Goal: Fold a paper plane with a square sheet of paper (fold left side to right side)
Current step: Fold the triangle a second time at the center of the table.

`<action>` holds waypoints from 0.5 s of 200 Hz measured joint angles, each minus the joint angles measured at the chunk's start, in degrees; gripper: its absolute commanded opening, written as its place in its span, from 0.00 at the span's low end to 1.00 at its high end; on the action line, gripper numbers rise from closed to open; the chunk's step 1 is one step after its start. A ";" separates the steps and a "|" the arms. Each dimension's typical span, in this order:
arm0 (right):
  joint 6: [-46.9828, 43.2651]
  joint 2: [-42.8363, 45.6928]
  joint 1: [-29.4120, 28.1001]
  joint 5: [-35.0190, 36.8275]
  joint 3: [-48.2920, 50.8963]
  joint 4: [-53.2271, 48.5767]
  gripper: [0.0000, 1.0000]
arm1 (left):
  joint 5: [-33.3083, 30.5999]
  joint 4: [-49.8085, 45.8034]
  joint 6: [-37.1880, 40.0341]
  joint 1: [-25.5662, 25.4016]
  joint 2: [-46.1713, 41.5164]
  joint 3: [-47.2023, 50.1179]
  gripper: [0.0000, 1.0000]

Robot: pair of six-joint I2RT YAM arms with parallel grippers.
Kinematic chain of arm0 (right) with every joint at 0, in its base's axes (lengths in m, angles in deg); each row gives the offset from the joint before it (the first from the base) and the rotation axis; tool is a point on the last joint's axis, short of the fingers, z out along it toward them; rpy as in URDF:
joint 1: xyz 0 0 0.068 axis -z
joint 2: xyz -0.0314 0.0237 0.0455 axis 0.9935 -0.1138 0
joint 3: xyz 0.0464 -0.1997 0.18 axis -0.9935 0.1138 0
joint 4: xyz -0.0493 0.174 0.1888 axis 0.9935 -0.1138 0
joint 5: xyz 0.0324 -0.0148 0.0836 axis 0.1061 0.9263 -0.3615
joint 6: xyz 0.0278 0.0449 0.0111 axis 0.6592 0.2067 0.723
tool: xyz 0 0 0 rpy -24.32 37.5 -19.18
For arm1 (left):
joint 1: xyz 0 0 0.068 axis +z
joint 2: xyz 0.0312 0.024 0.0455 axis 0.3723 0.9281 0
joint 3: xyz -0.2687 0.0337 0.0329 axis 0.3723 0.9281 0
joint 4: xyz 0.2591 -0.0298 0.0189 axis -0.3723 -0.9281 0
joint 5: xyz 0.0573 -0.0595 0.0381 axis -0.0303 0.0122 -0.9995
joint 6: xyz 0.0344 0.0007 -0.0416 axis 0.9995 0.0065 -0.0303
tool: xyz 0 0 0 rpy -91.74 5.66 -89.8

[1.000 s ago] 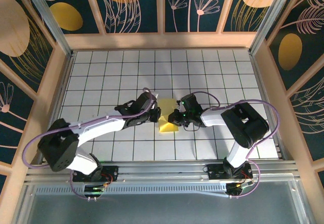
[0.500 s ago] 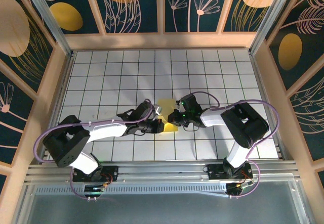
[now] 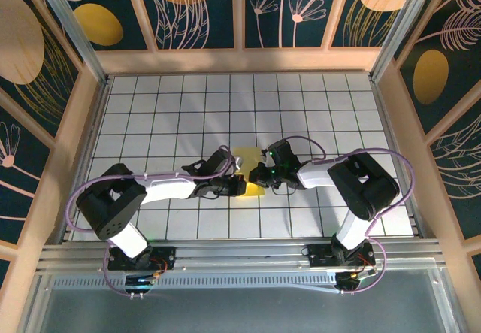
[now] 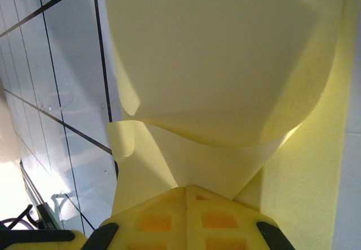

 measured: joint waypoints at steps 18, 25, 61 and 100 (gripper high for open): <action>-0.11 0.00 0.00 0.02 0.00 -0.04 0.00 | -0.33 -0.02 0.33 0.00 0.68 -0.02 0.00; -0.11 0.00 0.00 0.02 0.00 -0.04 0.00 | -0.50 -0.02 0.37 0.00 0.96 -0.02 0.00; -0.13 0.00 -0.02 0.02 -0.02 -0.09 0.00 | -1.92 -0.07 0.44 0.00 1.73 -0.02 0.00; -0.13 0.00 0.00 0.02 -0.02 -0.11 0.00 | -2.16 -0.02 0.63 0.00 2.62 -0.02 0.00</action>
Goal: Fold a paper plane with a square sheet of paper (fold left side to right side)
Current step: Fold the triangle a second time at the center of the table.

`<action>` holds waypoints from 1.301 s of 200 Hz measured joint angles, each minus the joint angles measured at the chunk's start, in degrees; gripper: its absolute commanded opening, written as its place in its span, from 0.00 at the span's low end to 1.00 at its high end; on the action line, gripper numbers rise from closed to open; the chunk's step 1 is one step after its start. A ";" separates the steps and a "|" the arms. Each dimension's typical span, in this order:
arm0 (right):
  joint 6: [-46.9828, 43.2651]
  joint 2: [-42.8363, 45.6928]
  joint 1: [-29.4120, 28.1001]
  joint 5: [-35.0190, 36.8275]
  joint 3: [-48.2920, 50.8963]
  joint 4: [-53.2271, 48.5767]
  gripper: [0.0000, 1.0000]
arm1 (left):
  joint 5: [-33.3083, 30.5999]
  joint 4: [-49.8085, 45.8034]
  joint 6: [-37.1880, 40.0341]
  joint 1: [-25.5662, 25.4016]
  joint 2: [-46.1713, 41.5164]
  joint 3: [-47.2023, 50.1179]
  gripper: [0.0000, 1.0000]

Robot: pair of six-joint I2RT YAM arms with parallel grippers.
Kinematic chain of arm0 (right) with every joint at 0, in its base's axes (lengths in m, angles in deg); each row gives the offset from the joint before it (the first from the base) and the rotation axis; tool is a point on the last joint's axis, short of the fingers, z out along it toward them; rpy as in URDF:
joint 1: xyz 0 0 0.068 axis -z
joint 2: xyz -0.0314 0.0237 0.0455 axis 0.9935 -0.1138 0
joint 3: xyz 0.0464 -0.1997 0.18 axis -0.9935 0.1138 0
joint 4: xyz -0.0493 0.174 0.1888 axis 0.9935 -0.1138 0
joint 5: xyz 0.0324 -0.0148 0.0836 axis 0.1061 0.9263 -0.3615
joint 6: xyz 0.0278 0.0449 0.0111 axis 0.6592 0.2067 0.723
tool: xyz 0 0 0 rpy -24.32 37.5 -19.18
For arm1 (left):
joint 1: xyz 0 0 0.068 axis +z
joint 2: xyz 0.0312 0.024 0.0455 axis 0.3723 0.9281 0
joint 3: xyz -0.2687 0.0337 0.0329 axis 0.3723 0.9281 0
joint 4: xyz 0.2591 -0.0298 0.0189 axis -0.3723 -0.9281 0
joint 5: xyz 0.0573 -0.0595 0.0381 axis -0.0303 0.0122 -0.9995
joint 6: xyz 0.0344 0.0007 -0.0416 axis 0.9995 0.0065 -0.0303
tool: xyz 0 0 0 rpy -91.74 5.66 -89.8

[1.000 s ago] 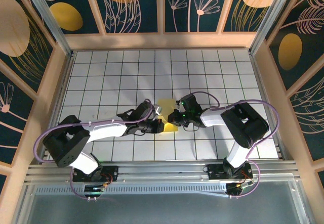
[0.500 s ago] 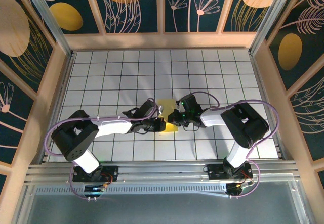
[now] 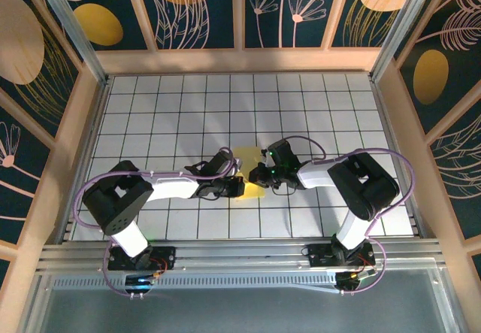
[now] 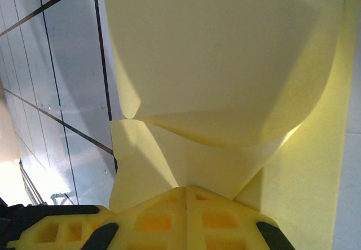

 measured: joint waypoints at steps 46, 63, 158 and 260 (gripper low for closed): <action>0.00 0.00 -0.02 0.00 -0.02 -0.04 0.00 | -0.02 0.00 0.00 0.00 0.15 0.00 0.00; -0.02 0.00 -0.02 0.00 -0.04 -0.07 0.00 | -0.02 0.00 0.00 0.00 0.15 0.02 0.00; -0.59 1.97 -0.28 0.09 -0.63 -1.09 0.00 | -0.42 1.44 -0.07 0.00 0.26 1.01 0.00; -1.49 2.71 -1.95 0.96 -0.46 2.08 0.00 | -0.46 1.57 -0.04 0.00 0.26 1.07 0.00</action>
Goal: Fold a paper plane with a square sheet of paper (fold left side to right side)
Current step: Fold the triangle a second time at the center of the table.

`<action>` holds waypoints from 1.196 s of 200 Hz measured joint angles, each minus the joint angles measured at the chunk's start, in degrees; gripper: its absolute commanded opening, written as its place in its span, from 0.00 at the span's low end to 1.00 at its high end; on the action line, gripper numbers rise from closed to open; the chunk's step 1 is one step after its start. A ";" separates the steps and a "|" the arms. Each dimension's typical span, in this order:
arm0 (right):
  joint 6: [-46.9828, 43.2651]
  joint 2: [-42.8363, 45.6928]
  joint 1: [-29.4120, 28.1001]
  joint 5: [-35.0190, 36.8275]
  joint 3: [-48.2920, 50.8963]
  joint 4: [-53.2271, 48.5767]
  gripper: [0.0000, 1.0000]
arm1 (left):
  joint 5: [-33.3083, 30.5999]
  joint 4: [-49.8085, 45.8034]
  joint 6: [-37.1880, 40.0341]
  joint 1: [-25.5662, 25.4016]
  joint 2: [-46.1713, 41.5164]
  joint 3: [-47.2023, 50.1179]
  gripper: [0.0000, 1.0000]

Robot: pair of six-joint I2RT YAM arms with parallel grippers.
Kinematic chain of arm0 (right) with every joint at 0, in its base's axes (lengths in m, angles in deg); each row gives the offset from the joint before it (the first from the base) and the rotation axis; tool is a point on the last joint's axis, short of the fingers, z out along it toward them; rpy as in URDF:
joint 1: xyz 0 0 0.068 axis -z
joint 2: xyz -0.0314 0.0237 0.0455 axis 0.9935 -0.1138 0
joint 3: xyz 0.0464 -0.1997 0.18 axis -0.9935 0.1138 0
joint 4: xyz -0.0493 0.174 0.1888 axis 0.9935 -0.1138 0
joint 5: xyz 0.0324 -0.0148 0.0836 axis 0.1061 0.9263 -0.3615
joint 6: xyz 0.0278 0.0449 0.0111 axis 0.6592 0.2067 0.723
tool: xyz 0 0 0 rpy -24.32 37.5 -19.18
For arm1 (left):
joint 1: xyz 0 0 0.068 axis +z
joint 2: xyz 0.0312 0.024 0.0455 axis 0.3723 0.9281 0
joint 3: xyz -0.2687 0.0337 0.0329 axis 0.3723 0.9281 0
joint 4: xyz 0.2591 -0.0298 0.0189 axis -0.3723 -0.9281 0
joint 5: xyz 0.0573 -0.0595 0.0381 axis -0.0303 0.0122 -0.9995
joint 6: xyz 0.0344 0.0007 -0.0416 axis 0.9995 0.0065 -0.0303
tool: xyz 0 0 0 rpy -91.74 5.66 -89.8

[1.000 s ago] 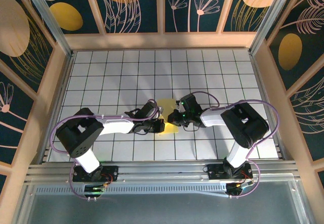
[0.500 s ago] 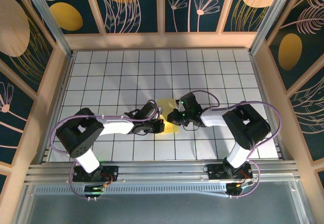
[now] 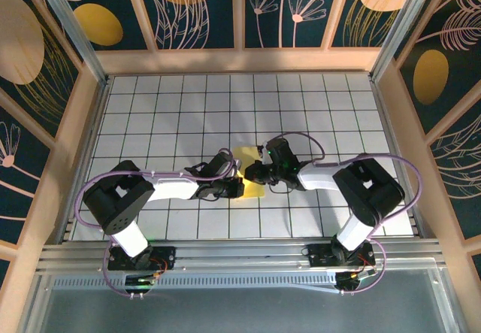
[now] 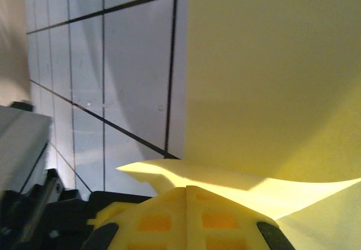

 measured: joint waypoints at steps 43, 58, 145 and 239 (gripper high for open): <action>-0.04 -2.05 0.02 0.59 0.24 0.26 0.00 | -0.17 -0.04 -0.13 -0.04 0.00 0.00 0.00; -0.17 -2.43 0.09 0.68 0.61 0.31 0.00 | -0.17 -0.04 -0.46 -0.04 0.00 0.00 0.00; -1.55 -2.56 3.65 -0.15 2.01 1.70 0.00 | -0.24 -0.02 -1.79 -0.04 0.00 0.04 0.00; -6.43 -2.51 14.29 -1.40 0.68 -1.95 0.00 | -0.70 0.31 -1.97 -0.04 0.00 0.15 0.00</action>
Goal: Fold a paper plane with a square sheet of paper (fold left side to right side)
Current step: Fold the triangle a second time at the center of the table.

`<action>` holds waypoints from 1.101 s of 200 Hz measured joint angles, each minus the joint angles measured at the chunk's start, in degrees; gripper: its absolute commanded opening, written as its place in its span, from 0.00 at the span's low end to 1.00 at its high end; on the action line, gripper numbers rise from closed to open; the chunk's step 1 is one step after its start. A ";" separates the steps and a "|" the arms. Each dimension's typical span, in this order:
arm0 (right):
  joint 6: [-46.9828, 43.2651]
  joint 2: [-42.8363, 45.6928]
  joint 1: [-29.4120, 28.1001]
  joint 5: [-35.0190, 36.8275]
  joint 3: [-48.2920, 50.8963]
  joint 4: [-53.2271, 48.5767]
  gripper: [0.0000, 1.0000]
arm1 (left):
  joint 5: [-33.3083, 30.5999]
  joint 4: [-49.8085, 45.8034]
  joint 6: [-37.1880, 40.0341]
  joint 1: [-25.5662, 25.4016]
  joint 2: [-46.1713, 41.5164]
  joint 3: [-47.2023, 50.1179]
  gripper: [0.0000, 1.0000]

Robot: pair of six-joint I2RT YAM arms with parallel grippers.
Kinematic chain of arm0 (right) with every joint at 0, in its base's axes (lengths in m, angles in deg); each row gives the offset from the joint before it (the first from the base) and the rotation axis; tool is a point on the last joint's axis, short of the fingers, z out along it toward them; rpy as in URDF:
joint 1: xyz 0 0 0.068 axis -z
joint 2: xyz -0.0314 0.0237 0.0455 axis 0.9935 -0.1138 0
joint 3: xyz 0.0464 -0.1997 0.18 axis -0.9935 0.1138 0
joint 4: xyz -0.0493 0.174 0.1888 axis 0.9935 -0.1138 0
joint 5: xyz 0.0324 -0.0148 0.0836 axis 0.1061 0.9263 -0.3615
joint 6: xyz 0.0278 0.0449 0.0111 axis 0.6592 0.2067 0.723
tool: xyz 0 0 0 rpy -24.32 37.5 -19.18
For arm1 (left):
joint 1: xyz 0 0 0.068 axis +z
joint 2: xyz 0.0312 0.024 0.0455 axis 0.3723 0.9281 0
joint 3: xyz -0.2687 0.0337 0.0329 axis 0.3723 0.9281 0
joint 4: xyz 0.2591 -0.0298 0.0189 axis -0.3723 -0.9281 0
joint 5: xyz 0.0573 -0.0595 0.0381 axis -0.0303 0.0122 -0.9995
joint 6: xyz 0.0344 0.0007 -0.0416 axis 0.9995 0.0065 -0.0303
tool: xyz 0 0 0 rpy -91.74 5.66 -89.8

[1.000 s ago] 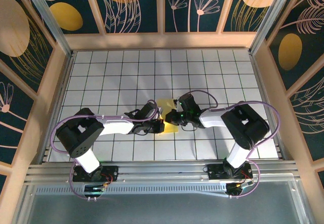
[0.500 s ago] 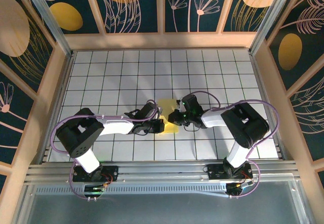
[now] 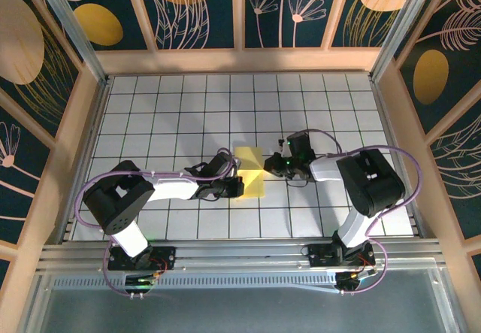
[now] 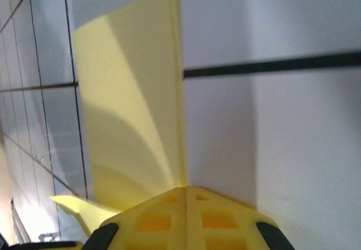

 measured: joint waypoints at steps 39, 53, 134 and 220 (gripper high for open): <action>-1.51 4.46 1.81 2.82 -0.66 -5.38 0.00 | -0.02 0.04 0.02 0.00 -0.02 0.00 0.00; -1.38 7.50 1.18 2.80 -0.63 -5.79 0.00 | -0.02 0.07 0.02 0.00 -0.02 0.00 0.00; 6.08 7.52 -9.66 -0.07 1.86 2.95 0.00 | 0.00 0.35 0.02 0.00 -0.04 0.15 0.00; 6.25 0.11 -9.51 0.72 0.28 4.22 0.00 | 0.04 0.33 0.04 0.00 -0.13 0.15 0.00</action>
